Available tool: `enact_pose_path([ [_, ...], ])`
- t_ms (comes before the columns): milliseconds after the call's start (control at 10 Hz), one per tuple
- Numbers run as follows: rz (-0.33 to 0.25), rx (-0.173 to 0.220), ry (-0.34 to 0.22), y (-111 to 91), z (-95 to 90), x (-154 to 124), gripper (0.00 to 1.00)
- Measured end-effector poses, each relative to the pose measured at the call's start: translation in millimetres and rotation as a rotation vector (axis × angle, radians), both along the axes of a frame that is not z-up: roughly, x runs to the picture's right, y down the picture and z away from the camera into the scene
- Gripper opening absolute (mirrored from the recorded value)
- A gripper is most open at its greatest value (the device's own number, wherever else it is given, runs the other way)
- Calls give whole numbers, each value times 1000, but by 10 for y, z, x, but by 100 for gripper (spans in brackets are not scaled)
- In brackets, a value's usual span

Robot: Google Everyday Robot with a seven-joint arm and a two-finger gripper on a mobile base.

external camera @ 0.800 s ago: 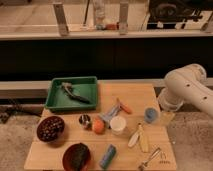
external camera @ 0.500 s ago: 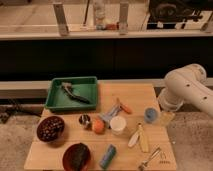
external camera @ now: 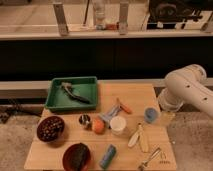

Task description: Place banana in paper cup

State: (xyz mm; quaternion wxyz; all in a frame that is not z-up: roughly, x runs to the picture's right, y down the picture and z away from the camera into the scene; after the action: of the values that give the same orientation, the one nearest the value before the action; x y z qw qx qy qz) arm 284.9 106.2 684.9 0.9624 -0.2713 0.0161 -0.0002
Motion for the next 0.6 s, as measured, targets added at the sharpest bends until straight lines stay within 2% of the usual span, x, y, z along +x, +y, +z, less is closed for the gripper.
enact_pose_path([
  [600, -50, 19, -25, 9, 33, -41, 80],
])
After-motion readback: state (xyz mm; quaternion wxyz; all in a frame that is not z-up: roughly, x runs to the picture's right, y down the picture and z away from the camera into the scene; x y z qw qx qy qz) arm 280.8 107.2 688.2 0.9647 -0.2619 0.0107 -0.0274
